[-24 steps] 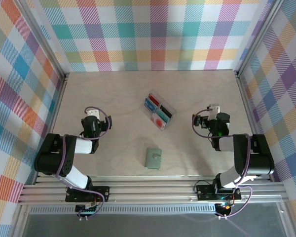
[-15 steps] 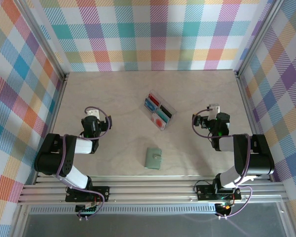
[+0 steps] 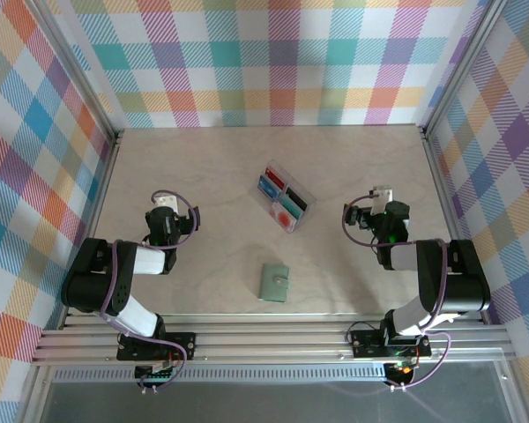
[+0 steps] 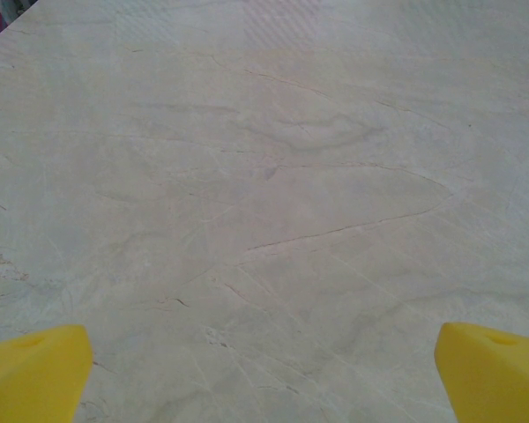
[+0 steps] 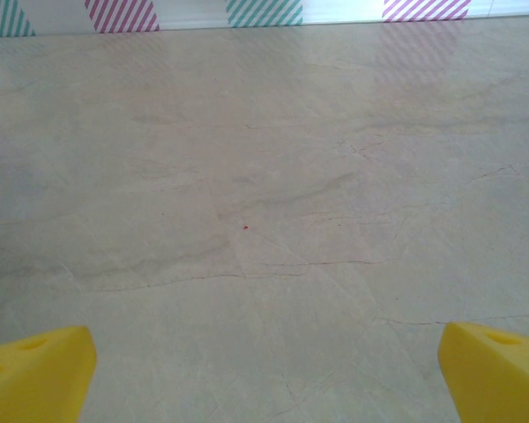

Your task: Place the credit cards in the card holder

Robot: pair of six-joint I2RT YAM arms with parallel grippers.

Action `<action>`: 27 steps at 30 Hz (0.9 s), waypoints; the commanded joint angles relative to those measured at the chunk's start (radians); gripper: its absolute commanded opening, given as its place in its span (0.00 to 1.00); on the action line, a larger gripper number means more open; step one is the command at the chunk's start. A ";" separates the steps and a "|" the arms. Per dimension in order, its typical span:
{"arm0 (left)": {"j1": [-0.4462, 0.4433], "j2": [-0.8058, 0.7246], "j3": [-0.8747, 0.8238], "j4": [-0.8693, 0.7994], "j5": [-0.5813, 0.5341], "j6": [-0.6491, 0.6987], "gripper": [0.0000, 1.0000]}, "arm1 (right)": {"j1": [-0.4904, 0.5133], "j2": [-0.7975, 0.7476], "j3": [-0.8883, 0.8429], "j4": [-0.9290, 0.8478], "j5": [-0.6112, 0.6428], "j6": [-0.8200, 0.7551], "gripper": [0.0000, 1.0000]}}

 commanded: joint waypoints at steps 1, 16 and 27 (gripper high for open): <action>0.021 -0.006 0.028 -0.012 0.060 0.006 1.00 | 0.005 -0.001 -0.005 0.032 0.000 -0.012 1.00; 0.004 -0.135 0.185 -0.382 -0.058 -0.014 1.00 | 0.018 -0.179 0.083 -0.286 0.161 0.038 1.00; -0.031 -0.255 0.604 -1.126 0.236 -0.494 1.00 | 0.023 -0.624 0.280 -0.927 0.289 0.656 1.00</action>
